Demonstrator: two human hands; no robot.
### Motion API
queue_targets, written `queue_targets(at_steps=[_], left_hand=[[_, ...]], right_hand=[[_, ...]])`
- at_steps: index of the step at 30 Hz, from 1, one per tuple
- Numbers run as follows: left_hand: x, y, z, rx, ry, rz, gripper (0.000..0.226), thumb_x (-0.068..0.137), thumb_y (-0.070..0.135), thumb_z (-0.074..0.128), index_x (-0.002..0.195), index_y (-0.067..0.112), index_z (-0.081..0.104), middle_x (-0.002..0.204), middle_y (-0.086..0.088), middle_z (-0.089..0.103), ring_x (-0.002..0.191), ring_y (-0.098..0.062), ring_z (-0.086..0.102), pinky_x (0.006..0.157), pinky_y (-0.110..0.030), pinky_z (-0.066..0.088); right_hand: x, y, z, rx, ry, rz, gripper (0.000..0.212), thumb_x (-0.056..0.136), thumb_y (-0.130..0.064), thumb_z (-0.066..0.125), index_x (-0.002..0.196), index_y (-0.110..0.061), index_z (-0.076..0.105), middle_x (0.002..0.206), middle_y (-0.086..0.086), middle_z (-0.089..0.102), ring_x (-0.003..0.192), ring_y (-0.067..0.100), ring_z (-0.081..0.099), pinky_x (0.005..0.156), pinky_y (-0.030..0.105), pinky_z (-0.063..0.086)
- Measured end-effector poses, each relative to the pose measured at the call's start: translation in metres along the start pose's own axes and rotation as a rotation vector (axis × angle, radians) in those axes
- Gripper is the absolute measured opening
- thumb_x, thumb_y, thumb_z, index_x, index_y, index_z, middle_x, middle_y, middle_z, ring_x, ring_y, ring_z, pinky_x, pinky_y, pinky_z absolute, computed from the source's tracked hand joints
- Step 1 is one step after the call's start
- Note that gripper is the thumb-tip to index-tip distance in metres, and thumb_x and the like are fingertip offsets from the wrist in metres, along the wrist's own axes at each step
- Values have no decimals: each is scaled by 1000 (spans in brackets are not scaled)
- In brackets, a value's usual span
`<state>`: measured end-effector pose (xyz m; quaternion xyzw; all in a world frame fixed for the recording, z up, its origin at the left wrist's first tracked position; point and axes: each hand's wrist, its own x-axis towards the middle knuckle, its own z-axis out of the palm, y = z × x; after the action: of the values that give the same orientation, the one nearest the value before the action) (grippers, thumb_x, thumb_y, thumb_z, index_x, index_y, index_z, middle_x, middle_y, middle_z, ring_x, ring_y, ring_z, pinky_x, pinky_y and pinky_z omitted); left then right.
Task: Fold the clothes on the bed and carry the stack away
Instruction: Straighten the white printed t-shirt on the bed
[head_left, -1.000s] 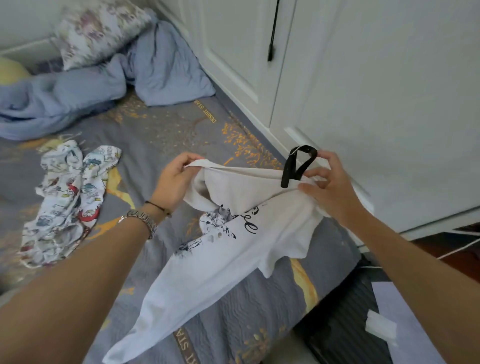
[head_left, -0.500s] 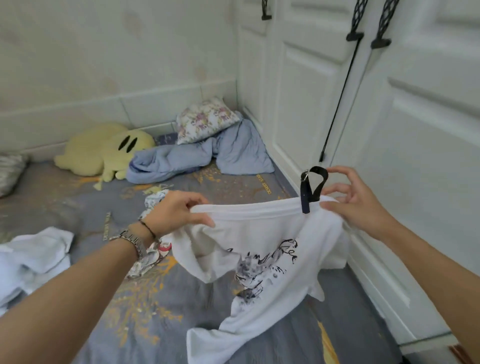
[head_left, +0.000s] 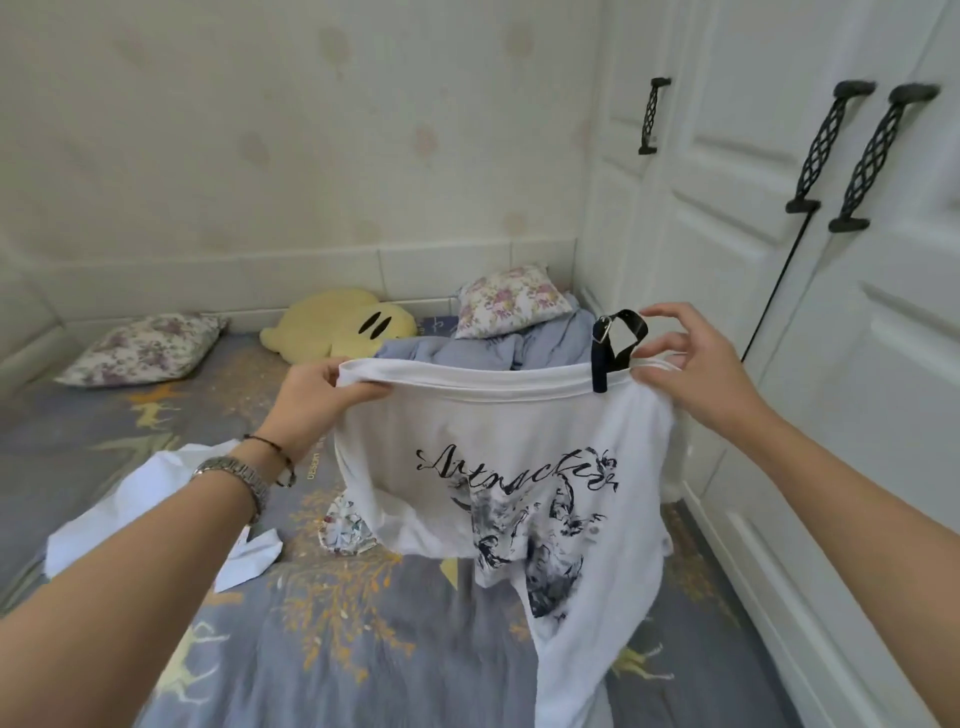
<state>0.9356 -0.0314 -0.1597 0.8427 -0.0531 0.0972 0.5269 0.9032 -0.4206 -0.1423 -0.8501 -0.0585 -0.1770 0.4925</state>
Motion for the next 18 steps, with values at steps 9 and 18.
queue_targets(at_steps=[9,18], left_hand=[[-17,15,-46,-155,293,94,7,84,21,65,90,17,67,84,-1,64,82,-13,54,76,-33,45],[-54,15,-91,-15,503,221,7,89,27,55,92,26,61,84,11,61,78,1,51,71,-17,37]], right_hand=[[-1,-45,24,-83,55,-119,46,70,-27,80,101,-47,53,79,-9,68,68,9,56,72,31,45],[-46,-91,45,-71,152,-142,50,68,-30,82,106,-44,52,70,-11,66,67,-2,58,72,26,45]])
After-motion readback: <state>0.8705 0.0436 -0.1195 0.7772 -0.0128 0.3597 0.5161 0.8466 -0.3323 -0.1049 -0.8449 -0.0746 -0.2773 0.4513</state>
